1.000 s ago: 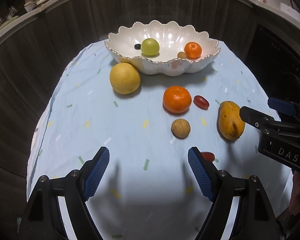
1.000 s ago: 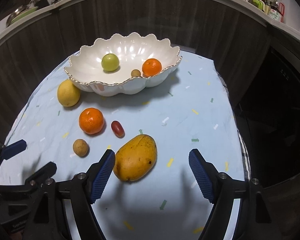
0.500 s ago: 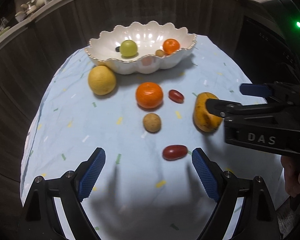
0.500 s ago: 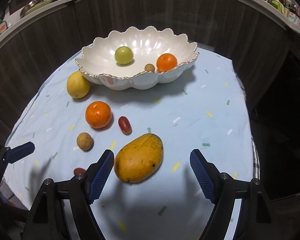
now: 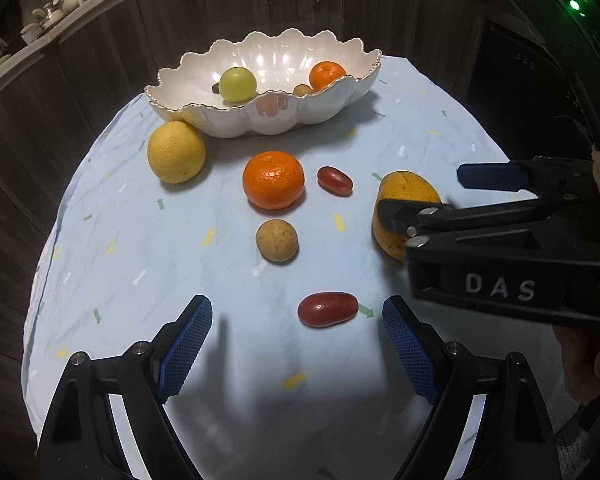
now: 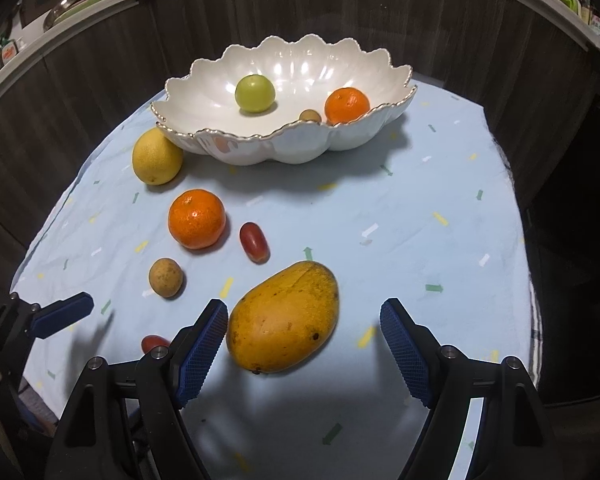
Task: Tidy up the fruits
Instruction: 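Withdraw both tools from the bowl toward the mango and red tomato, then grasp the red grape tomato with the left tool while the right tool grasps the mango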
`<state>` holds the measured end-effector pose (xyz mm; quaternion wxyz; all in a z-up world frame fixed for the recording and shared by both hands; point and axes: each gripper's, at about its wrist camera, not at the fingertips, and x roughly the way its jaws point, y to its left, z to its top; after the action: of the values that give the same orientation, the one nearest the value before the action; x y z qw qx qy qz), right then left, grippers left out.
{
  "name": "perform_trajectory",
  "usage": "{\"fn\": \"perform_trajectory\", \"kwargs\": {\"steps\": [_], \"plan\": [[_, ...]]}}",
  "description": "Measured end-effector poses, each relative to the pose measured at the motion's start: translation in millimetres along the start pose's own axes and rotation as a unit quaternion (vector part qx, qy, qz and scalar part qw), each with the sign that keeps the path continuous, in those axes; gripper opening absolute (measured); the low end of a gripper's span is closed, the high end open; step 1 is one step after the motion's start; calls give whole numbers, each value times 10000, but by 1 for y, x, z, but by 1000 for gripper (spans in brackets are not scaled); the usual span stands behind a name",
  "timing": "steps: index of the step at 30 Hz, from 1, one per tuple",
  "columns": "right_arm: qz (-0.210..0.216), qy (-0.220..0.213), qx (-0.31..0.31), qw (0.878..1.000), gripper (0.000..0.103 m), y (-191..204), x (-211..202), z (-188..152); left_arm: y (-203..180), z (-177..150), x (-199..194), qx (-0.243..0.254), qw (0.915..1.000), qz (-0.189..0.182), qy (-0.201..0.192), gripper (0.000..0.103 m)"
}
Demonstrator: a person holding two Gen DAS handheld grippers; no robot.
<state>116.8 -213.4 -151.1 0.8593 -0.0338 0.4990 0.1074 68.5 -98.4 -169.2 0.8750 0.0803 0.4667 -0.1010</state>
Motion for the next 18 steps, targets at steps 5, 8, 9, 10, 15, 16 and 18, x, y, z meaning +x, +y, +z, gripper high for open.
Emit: {"fn": "perform_trajectory", "kwargs": {"steps": [5,8,9,10,15,16,18], "plan": [[45,81,10,10000,79,6,7,0,-3,0,6,9,10000,-79,24,78],[34,118,17,9999,79,8,10,-1,-3,0,10,-10,9999,-93,58,72],[10,137,21,9999,79,8,12,0,-3,0,12,-16,9999,-102,71,69],[3,142,25,9999,79,8,13,0,-3,0,13,-23,9999,-115,87,65],[-15,222,55,9997,79,8,20,0,-6,0,17,20,9996,-202,175,53],[-8,233,53,9997,79,9,21,0,-6,0,18,29,9996,-210,184,52],[19,287,74,9996,79,10,25,-1,-7,0,19,30,9995,-238,195,46]]}}
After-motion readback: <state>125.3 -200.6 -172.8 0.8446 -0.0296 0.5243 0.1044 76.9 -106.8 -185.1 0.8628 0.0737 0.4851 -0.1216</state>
